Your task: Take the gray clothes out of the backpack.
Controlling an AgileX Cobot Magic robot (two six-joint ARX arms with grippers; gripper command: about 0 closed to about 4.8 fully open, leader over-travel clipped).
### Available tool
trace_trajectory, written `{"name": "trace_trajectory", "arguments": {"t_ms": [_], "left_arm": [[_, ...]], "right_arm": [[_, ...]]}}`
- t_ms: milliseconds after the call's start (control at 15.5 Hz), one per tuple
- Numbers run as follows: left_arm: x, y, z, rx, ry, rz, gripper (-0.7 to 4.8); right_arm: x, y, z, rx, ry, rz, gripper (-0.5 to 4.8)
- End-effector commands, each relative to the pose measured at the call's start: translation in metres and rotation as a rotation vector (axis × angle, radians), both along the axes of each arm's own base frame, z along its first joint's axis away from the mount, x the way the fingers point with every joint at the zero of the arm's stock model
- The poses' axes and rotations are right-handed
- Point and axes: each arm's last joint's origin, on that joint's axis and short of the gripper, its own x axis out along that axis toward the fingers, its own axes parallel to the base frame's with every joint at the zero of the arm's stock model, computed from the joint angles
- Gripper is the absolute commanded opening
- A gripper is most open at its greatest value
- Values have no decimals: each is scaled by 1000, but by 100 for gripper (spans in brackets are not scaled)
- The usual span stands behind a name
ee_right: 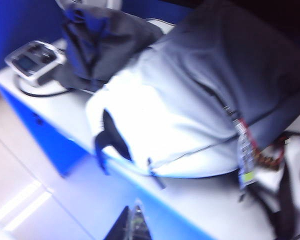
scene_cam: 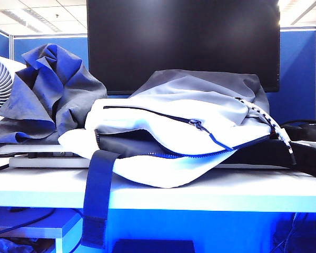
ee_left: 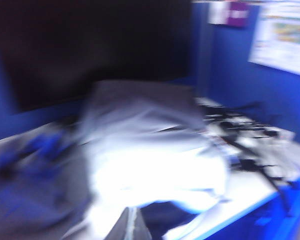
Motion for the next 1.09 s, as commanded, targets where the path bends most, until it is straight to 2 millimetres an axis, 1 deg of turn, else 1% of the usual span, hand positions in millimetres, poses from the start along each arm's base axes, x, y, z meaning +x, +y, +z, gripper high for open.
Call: {"name": "trace_trajectory", "arguments": {"t_ms": [64, 129, 193, 258, 386, 451, 580, 708, 773, 837, 902, 966, 1031, 1095], "left_arm": [[-42, 6, -14, -24, -87, 95, -5], [-52, 7, -20, -69, -95, 107, -5], [-54, 7, -25, -105, -79, 104, -5], [-55, 7, -31, -140, -61, 100, -5], [-49, 6, -52, -223, -25, 90, -5], [-40, 6, -60, -233, 3, 91, -5], [-17, 3, -77, -231, 43, 68, -5], [10, 1, -95, -241, 37, 48, -5], [27, -1, -110, -253, 20, 50, -5], [43, -2, -125, -273, 4, 53, -5], [59, -3, -145, -309, 1, 48, -5], [76, -4, -178, -383, 66, 57, -5], [85, -4, -202, -445, 150, 70, -5], [89, -5, -216, -493, 224, 82, -5]], "right_arm": [[-23, -18, -20, 95, -56, 3, -6], [-33, -25, -30, 150, -118, 2, -6], [-37, -29, -36, 210, -138, -9, -6], [-41, -32, -41, 280, -166, -14, -6], [-45, -35, -53, 419, -285, -7, -6], [-42, -33, -62, 461, -324, -5, -6], [-28, -22, -84, 452, -316, -7, -6], [-6, -7, -117, 293, -300, -73, -6], [6, 1, -134, 200, -334, -96, -6], [17, 8, -151, 106, -398, -125, -5], [26, 15, -166, 58, -469, -122, -5], [37, 23, -186, 104, -550, -137, -5], [42, 26, -200, 141, -589, -141, -6], [43, 28, -207, 160, -583, -140, -6]]}}
